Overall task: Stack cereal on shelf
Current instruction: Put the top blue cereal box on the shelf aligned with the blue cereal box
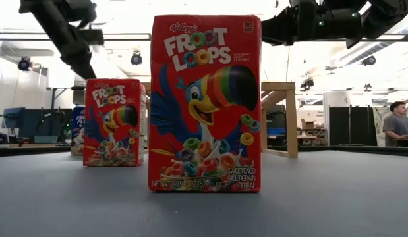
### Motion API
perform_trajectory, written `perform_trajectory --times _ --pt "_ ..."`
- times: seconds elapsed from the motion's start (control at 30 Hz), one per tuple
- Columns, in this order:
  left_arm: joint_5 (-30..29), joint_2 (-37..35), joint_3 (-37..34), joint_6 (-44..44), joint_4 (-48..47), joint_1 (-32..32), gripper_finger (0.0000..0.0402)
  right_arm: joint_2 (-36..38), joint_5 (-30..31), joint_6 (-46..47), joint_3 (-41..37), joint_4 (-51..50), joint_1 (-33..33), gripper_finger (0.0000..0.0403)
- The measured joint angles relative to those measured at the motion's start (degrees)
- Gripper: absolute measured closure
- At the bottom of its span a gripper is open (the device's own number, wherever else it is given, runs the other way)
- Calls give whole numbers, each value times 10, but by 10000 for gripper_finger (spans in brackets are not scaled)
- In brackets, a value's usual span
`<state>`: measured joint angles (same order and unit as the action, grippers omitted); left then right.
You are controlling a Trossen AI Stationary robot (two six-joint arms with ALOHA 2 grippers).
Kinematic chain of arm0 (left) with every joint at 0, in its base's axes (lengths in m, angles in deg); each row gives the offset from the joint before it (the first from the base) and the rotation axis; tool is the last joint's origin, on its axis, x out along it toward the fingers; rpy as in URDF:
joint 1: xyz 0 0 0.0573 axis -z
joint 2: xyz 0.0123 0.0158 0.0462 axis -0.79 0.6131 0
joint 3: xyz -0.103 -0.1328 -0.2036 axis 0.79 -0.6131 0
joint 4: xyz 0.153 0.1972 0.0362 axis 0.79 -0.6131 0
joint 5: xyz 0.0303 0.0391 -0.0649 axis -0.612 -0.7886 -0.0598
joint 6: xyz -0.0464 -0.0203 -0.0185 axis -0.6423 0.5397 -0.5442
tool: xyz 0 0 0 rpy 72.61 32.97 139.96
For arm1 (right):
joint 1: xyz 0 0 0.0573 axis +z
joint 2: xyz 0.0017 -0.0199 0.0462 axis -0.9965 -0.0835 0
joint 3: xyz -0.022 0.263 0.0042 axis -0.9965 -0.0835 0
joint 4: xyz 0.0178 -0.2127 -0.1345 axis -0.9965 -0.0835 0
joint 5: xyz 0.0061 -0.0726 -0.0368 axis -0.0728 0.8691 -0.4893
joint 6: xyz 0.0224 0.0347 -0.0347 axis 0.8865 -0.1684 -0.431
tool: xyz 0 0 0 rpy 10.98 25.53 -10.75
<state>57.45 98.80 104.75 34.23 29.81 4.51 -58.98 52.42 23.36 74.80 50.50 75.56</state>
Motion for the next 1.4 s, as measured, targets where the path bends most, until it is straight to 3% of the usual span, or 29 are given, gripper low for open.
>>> perform_trajectory --times 0.43,0.73,1.4 --pt "-72 82 -39 41 6 0 78 -12 0 -3 0 22 0 179" --pt "-76 121 -42 40 17 -5 85 -18 0 -3 0 22 0 179" --pt "-75 138 -44 11 42 -10 197 -18 0 5 0 22 0 179"
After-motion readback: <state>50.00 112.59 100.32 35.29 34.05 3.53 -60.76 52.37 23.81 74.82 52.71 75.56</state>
